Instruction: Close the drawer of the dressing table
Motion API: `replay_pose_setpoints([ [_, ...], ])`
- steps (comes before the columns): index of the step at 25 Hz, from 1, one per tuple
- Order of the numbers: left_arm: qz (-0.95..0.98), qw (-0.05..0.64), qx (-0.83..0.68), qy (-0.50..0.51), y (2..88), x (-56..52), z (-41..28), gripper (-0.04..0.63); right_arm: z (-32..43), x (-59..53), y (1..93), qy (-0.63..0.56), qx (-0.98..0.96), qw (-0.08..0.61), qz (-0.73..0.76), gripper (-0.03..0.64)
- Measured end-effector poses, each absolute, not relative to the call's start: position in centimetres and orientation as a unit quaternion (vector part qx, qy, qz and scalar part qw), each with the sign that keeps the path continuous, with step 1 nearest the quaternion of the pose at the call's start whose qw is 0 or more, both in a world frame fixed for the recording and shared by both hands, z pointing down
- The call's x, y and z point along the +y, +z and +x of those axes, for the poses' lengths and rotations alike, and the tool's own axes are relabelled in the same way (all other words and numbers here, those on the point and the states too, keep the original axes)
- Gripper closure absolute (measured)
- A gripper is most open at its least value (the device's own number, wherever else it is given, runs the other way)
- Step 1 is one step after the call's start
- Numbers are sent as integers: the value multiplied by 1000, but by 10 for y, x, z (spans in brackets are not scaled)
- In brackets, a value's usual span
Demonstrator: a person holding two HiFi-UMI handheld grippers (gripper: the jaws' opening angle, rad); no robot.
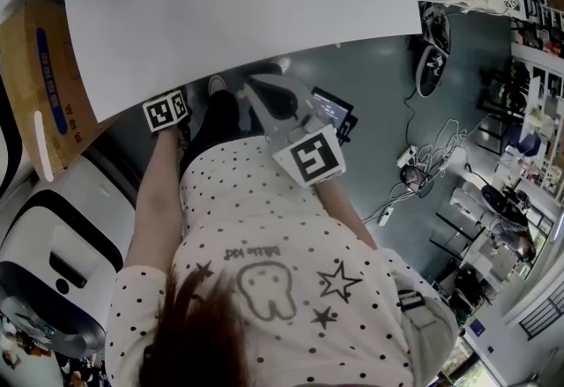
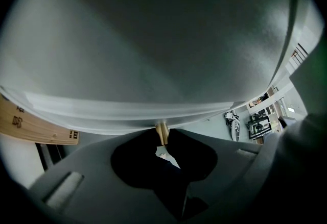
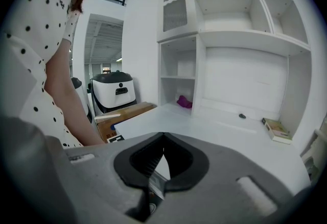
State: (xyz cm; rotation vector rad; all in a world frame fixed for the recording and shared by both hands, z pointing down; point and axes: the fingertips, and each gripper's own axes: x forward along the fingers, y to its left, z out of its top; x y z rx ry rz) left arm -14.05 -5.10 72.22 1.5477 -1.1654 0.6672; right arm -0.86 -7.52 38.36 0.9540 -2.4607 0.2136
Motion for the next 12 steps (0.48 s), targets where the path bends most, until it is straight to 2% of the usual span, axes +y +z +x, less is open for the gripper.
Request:
replay_pose_setpoints([
  [12, 646, 522, -487, 271, 723, -56, -141, 512, -14, -81, 386, 80, -901, 249, 346, 618],
])
